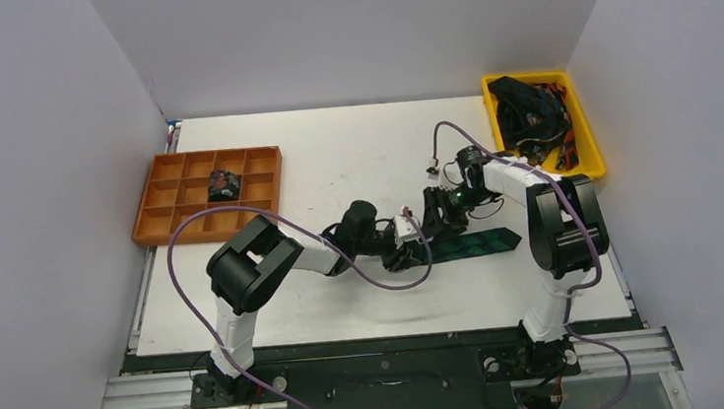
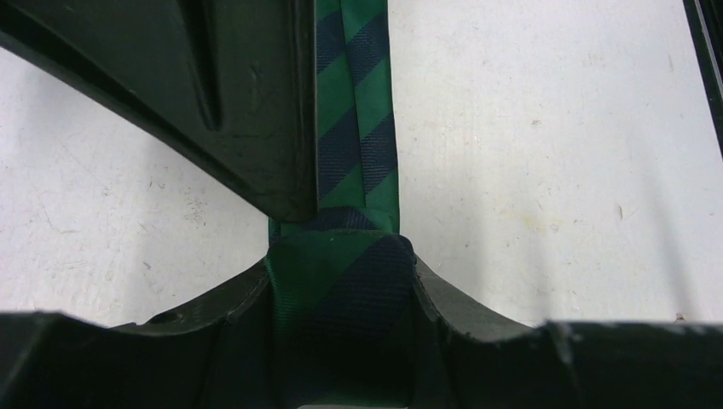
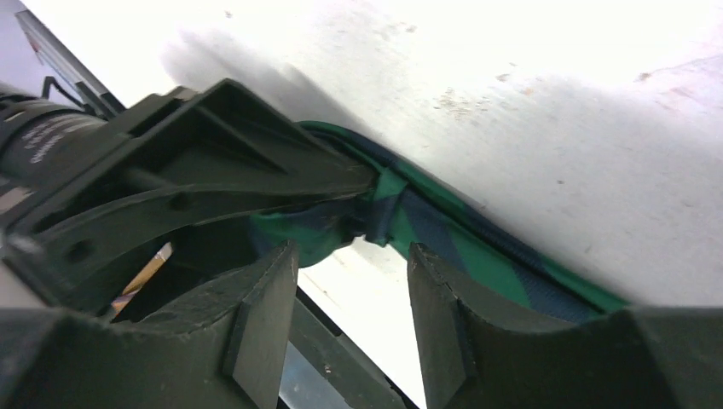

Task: Roll the ties
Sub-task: Roll the tie at the center of the board.

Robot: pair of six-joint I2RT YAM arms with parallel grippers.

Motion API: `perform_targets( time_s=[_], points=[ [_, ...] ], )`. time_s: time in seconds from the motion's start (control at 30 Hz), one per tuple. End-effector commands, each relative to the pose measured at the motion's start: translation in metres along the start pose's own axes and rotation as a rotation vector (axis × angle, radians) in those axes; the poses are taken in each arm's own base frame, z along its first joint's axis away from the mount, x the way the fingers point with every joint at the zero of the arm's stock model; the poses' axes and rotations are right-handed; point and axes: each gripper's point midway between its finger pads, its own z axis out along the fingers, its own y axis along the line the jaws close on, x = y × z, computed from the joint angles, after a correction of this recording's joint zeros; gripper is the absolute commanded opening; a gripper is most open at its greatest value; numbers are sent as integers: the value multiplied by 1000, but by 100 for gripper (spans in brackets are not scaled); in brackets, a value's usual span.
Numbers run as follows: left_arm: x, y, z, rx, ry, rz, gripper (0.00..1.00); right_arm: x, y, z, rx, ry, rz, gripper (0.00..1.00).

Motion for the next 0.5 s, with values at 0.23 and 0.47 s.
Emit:
perform_targets(
  time_s=[0.23, 0.47],
  points=[
    [57, -6, -3, 5, 219, -133, 19, -1, 27, 10, -66, 0, -86, 47],
    [60, -5, -1, 8, 238, -120, 23, 23, 1, 30, -43, 108, -57, 12]
  ],
)
